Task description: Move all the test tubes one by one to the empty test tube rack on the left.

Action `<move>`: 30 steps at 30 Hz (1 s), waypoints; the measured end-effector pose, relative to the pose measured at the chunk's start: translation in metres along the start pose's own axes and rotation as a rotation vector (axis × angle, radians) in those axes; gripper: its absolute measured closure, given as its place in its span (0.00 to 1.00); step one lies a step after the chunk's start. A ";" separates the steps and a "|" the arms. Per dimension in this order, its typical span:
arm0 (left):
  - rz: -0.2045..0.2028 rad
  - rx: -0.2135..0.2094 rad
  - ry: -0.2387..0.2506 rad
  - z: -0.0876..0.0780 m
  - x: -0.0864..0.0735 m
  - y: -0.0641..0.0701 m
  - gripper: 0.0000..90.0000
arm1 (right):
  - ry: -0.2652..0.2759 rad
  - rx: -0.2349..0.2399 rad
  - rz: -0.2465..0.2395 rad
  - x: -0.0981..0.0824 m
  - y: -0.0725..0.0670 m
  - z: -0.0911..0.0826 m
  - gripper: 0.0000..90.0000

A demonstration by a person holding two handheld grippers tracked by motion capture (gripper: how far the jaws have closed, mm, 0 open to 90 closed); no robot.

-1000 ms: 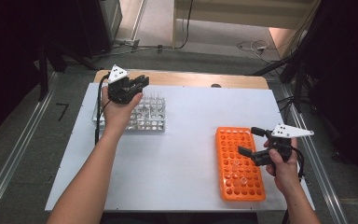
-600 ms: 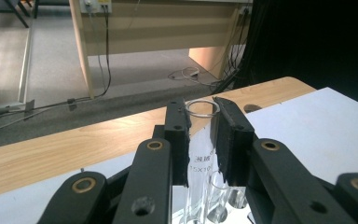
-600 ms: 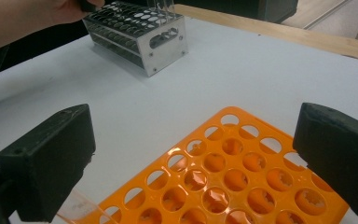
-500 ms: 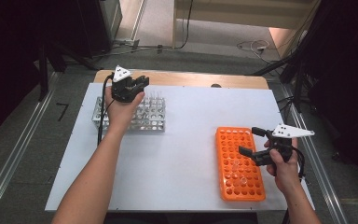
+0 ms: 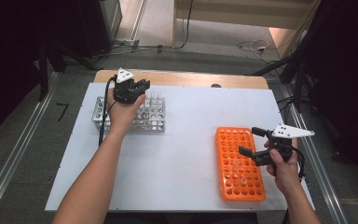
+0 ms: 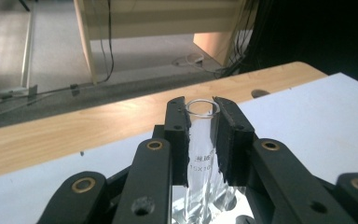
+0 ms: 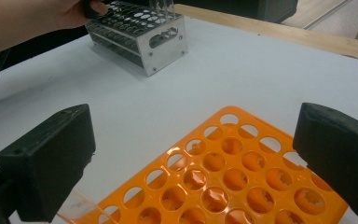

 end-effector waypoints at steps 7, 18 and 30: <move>-0.001 0.002 -0.036 0.002 -0.006 0.001 0.83 | -0.001 0.000 0.001 0.000 0.000 0.000 0.00; 0.016 -0.003 -0.073 0.002 -0.009 0.001 0.82 | -0.005 0.002 0.003 -0.002 0.000 0.001 0.00; 0.012 -0.008 -0.114 0.004 -0.018 0.001 0.81 | -0.008 0.002 0.003 -0.002 0.001 0.002 0.00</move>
Point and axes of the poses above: each handheld gripper's, and its own axes: z roughly forward along the jaws, x roughly out of its top, y roughly to its right, the point moved 6 cm from there along z, roughly forward along the jaws, and after that the axes turned 14 degrees about x, right-handed, at the moved point
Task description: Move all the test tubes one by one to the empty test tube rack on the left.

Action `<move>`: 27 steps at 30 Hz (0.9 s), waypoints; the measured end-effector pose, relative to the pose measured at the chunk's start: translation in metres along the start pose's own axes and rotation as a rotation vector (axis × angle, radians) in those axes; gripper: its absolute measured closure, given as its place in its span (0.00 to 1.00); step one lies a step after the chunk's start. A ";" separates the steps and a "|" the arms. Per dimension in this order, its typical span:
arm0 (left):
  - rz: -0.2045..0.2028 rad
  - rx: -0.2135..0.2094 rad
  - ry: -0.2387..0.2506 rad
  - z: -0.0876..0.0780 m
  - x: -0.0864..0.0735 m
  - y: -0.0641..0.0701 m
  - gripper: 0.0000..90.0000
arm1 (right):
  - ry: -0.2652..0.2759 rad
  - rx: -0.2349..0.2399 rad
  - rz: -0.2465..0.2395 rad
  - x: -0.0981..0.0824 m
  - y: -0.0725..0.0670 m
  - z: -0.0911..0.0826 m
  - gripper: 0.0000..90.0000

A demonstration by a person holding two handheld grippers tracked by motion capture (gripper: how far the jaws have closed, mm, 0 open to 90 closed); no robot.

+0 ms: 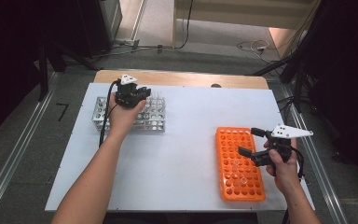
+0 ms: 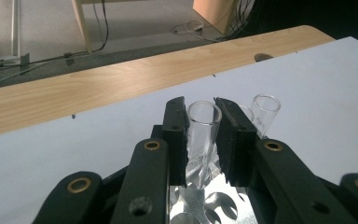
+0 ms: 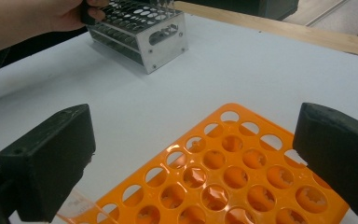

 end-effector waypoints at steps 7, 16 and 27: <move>-0.028 -0.018 0.011 -0.005 0.003 -0.004 0.79 | 0.000 0.000 -0.001 0.000 0.000 0.000 0.00; -0.024 -0.060 0.040 -0.024 0.005 -0.002 0.65 | 0.000 0.001 -0.002 0.000 0.000 0.000 0.00; 0.000 -0.129 0.096 -0.056 0.001 0.014 0.31 | -0.009 0.006 -0.004 0.000 -0.002 0.001 0.00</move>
Point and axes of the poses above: each handheld gripper's, and its own axes: z roughly forward along the jaws, x roughly out of its top, y roughly to its right, the point moved 6 cm from there along z, roughly forward along the jaws, and after that the axes turned 14 degrees about x, right-handed, at the moved point
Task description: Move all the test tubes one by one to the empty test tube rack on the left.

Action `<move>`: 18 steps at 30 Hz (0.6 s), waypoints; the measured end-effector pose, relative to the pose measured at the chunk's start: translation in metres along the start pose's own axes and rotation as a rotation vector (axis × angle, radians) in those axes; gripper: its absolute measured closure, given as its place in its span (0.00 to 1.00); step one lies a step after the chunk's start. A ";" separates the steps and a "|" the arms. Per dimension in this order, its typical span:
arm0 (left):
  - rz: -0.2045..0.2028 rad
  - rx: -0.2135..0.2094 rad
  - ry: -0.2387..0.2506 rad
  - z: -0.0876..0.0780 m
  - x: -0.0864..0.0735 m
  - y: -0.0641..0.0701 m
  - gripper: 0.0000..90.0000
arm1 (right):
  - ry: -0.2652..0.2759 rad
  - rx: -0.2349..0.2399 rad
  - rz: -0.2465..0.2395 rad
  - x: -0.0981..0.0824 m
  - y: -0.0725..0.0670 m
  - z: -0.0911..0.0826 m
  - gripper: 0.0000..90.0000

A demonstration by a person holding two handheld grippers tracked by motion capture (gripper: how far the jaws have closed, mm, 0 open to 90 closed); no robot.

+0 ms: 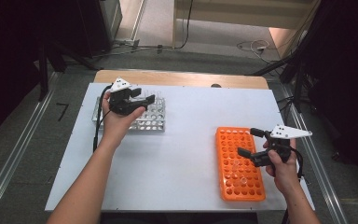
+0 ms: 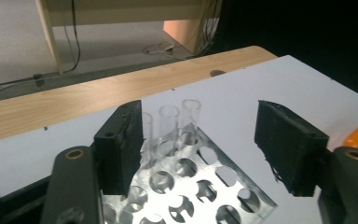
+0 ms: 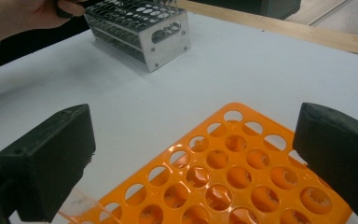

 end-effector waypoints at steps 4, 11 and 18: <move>0.002 -0.011 0.018 -0.012 -0.001 0.007 0.23 | -0.001 0.003 -0.001 0.000 0.000 0.000 0.00; 0.006 -0.032 0.032 -0.031 -0.007 0.020 0.12 | -0.009 0.018 -0.007 -0.002 -0.003 0.002 0.00; 0.030 -0.072 0.041 -0.050 -0.016 0.037 0.01 | -0.013 0.020 -0.005 -0.003 -0.003 0.001 0.00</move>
Point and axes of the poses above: each handheld gripper's, and its own axes: z roughly forward along the jaws, x roughly out of its top, y roughly to its right, the point moved 6 cm from there along z, roughly forward along the jaws, and after that the axes turned 14 degrees about x, right-handed, at the moved point
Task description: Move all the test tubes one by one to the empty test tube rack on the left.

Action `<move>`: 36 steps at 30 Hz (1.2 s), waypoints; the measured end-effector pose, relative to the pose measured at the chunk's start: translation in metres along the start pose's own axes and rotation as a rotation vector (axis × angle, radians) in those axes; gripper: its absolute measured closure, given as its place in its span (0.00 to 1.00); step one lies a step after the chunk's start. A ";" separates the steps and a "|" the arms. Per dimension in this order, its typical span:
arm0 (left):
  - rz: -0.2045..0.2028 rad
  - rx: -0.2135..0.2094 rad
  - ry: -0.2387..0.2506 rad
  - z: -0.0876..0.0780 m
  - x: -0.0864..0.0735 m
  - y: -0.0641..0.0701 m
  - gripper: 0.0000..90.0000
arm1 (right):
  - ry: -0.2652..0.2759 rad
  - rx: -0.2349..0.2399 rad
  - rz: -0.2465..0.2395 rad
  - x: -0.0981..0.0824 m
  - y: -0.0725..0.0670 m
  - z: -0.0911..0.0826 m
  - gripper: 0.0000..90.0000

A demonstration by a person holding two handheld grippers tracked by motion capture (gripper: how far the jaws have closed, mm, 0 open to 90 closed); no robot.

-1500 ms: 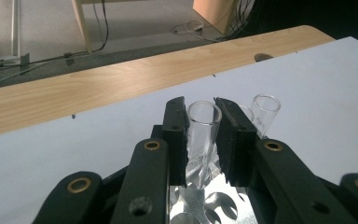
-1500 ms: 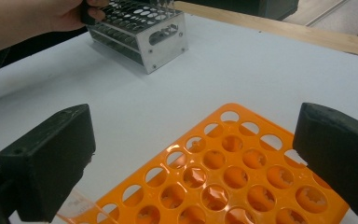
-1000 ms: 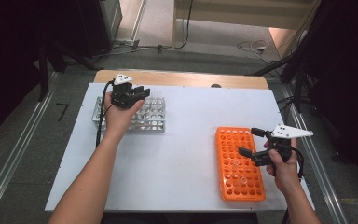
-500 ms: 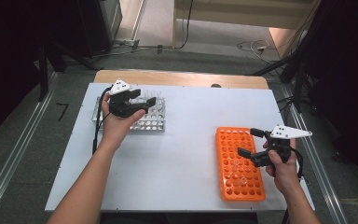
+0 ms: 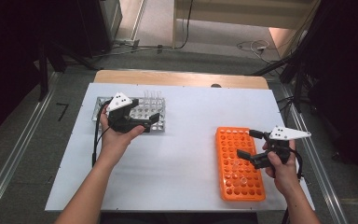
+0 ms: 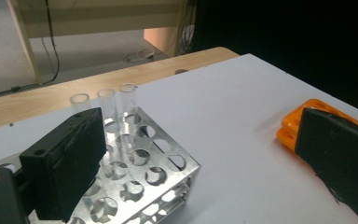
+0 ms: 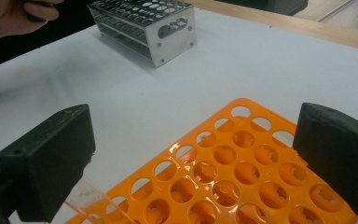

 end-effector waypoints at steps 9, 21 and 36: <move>0.009 -0.040 0.014 -0.022 -0.013 0.019 0.00 | -0.005 0.005 0.005 -0.004 -0.002 -0.004 0.00; 0.022 -0.069 -0.005 -0.039 -0.035 0.036 0.00 | -0.046 0.126 0.004 -0.017 -0.011 -0.004 0.04; 0.022 -0.085 -0.025 -0.038 -0.044 0.042 0.00 | -0.149 0.215 -0.018 -0.036 -0.014 0.008 0.21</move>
Point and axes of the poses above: each handheld gripper's, and its own axes: z roughly forward along the jaws, x roughly out of its top, y roughly to its right, the point moved 6 cm from there along z, roughly forward along the jaws, and after that the axes turned 14 degrees about x, right-handed, at the moved point
